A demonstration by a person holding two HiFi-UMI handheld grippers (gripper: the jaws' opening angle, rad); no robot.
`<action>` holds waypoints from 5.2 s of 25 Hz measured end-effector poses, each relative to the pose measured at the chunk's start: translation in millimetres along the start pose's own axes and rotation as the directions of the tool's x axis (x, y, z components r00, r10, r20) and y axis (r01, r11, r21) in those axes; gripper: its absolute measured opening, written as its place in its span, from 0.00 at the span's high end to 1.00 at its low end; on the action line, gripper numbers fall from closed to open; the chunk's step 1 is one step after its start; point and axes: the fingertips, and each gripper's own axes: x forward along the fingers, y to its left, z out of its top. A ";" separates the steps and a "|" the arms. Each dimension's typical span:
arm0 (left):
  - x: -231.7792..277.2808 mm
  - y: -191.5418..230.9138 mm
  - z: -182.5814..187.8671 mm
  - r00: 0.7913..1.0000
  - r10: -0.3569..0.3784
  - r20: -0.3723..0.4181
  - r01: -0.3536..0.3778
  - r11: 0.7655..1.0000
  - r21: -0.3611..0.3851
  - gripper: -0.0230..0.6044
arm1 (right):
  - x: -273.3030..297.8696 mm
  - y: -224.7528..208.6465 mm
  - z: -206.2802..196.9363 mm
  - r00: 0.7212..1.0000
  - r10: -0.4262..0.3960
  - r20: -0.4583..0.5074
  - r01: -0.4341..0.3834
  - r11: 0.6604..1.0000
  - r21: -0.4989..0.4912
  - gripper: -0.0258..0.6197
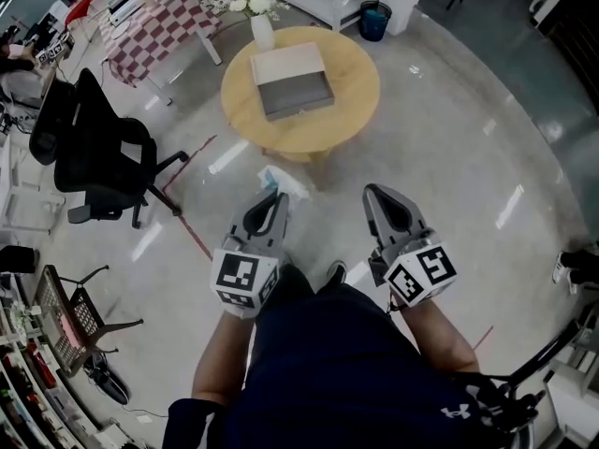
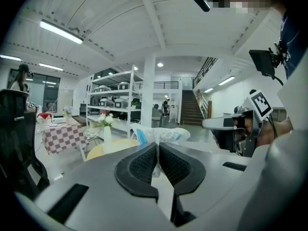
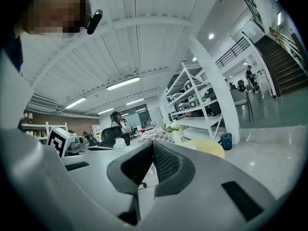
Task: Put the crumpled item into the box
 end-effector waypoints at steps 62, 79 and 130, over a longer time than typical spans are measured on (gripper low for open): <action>262.5 195.4 52.5 0.993 -0.091 -0.076 0.095 0.994 0.052 0.92 | 257.6 -177.1 21.5 0.987 -0.126 -0.095 0.136 0.985 0.105 0.96; 388.3 187.1 -70.2 0.853 -0.198 -0.482 0.320 0.929 0.184 0.92 | 263.0 -244.5 6.8 0.968 -0.214 -0.134 0.237 0.953 0.191 0.96; 444.0 224.2 -36.5 0.901 -0.230 -0.367 0.287 0.951 0.110 0.82 | 295.5 -268.7 11.2 0.927 -0.346 -0.142 0.367 0.915 0.168 0.96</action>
